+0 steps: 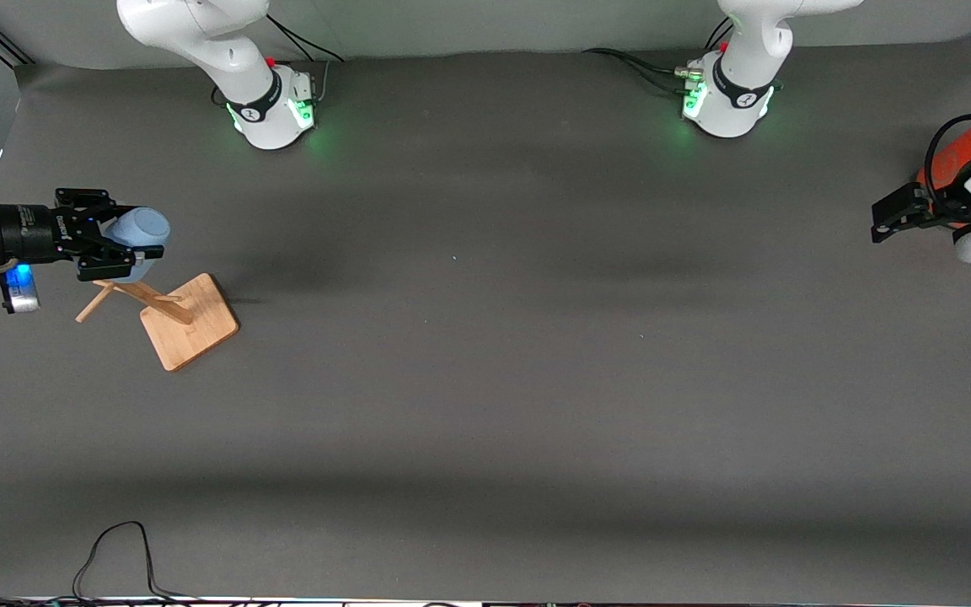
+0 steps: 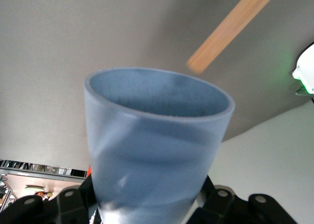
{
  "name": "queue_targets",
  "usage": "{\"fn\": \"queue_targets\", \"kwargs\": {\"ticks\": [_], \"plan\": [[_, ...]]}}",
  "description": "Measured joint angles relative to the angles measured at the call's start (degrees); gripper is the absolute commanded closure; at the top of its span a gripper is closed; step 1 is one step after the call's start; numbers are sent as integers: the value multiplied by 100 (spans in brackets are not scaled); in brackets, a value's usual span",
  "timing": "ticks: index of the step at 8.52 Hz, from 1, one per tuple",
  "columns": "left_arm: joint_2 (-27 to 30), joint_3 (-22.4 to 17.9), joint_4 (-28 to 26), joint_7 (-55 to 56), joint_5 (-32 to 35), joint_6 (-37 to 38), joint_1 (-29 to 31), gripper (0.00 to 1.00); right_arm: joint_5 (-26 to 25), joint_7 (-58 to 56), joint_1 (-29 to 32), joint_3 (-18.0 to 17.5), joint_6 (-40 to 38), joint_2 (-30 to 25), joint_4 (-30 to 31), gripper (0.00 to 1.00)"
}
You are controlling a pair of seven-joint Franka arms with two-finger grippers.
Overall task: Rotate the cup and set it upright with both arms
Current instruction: 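Pull the cup off the wooden peg with the right gripper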
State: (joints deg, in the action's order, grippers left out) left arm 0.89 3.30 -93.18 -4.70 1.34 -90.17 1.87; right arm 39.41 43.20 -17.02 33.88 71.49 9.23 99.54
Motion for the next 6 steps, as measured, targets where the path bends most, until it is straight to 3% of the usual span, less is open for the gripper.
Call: {"fn": "queue_targets", "kwargs": {"ticks": [4,6], "plan": [[0,0,0,0,0,0,0,0,460,404,-776,-49,522,64,-219,37],[0,0,1,0,0,0,0,0,846,403,-1326,-88,1064,663,-689,37]]}}
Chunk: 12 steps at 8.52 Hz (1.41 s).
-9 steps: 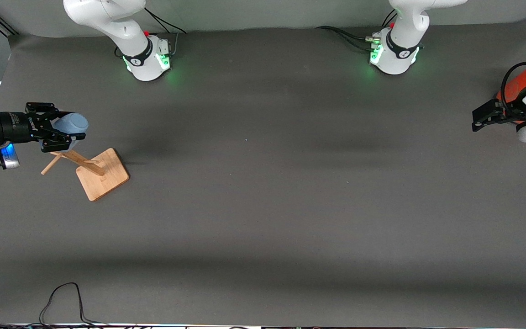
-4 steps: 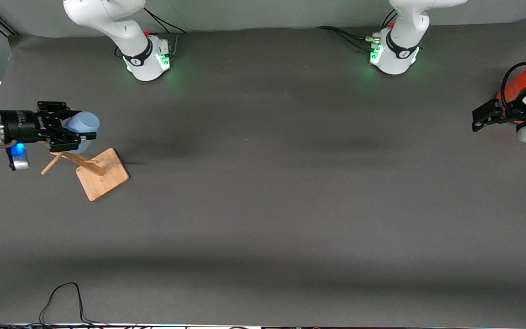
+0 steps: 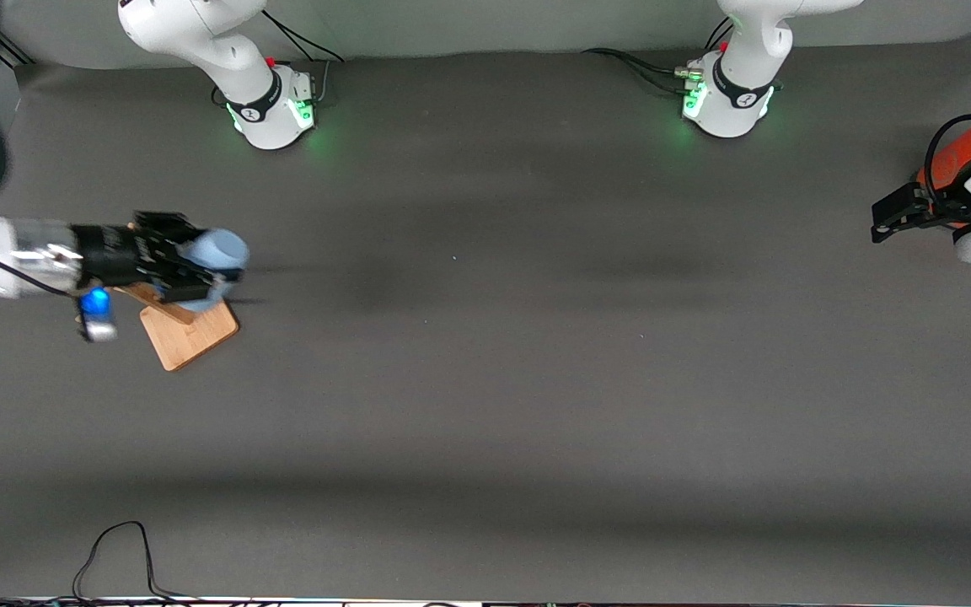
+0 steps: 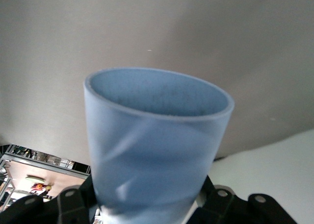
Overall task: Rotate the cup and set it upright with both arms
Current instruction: 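Carry the cup to mid-table and lay it on its side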
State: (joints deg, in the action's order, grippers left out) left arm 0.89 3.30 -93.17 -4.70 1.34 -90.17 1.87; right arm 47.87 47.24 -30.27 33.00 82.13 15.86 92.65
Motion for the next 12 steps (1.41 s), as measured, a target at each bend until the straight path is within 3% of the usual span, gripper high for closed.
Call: {"fn": "queue_targets", "kwargs": {"ticks": [3,5,8,9,10,12], "plan": [[0,-2,0,0,0,0,5,0,979,1,-851,-202,1114,1769,-1319,35],[0,-3,0,0,0,0,7,0,1079,1,-1114,-648,2359,2694,-1962,35],[0,-5,1,0,0,0,13,0,1069,-9,-1311,-1748,4632,3511,-2426,35],[-3,-5,0,0,0,0,16,0,1063,-9,-1648,-1802,5356,3792,-2468,35],[-12,-7,-1,0,0,0,20,0,855,-11,-1976,-1797,5775,4042,-2494,35],[-29,-11,0,0,0,0,24,0,-527,85,-2318,-1802,5956,4275,-2547,35]]}}
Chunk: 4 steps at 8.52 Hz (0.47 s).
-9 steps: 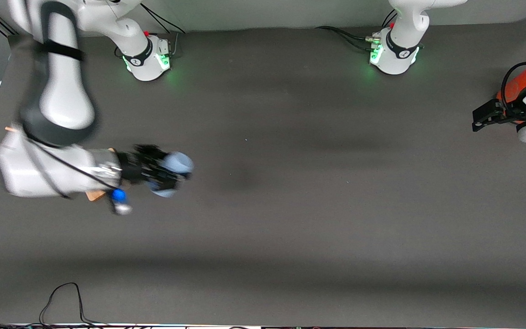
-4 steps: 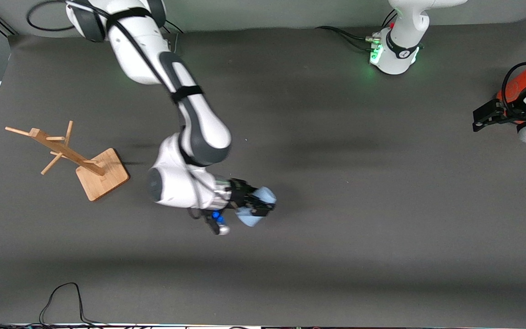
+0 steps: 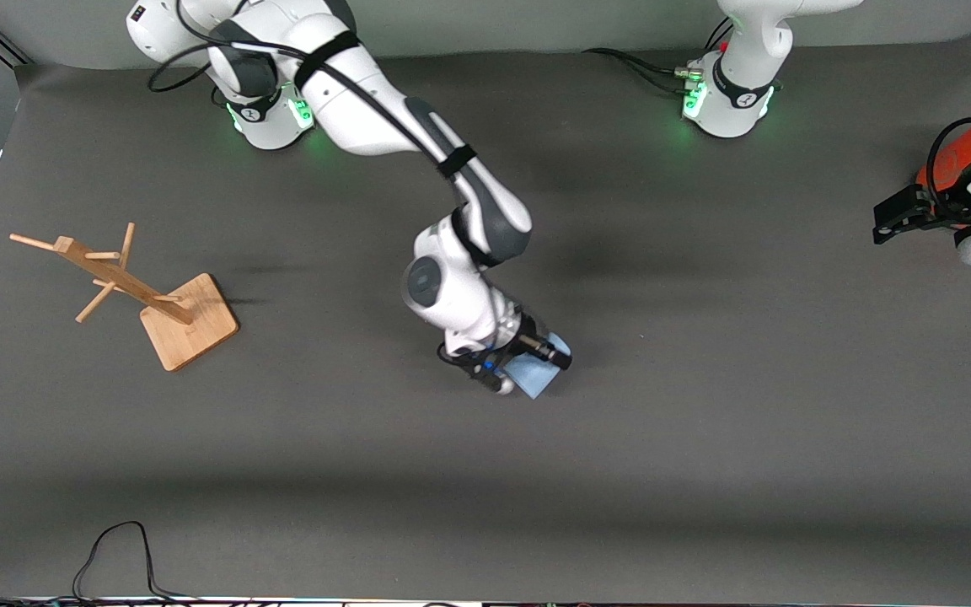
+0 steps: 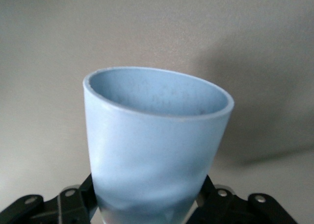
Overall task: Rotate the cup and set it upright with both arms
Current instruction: 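Carry the cup to mid-table and lay it on its side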
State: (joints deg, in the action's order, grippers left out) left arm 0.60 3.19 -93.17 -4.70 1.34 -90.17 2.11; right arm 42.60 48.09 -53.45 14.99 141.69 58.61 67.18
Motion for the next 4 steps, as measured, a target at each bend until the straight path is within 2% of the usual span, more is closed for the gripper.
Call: {"fn": "queue_targets", "kwargs": {"ticks": [4], "plan": [[-1,-2,0,0,0,0,1,0,-2055,66,-576,-36,-255,64,14,34]]}}
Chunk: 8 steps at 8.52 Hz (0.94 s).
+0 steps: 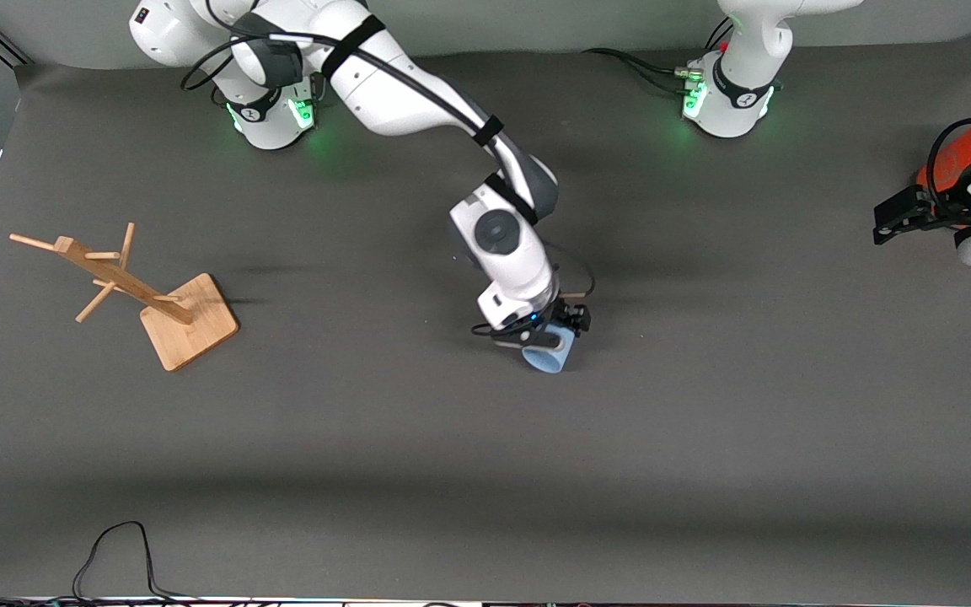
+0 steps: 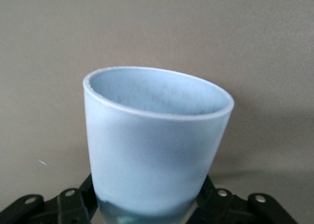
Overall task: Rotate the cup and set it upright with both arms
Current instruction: 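Carry the cup to mid-table and lay it on its side, then open and withdraw the right gripper while the left gripper reaches the cup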
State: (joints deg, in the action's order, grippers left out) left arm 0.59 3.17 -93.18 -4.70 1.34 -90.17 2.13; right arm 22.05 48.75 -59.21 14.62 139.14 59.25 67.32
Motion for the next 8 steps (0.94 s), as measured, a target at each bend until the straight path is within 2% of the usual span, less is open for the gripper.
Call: {"fn": "queue_targets", "kwargs": {"ticks": [1,3,4,6,8], "plan": [[0,0,0,0,0,0,0,0,-283,0,-92,0,-17,72,15,0],[-1,0,0,0,0,0,0,0,-788,-16,-106,2,-110,187,16,0],[-1,0,0,0,0,0,0,0,-913,-57,-108,7,-408,196,-9,0],[-2,-2,1,0,0,0,1,0,-935,-349,-90,71,-1144,89,-191,0],[-3,-3,1,0,0,0,1,0,-935,-622,-30,106,-1863,-396,-259,0]]}}
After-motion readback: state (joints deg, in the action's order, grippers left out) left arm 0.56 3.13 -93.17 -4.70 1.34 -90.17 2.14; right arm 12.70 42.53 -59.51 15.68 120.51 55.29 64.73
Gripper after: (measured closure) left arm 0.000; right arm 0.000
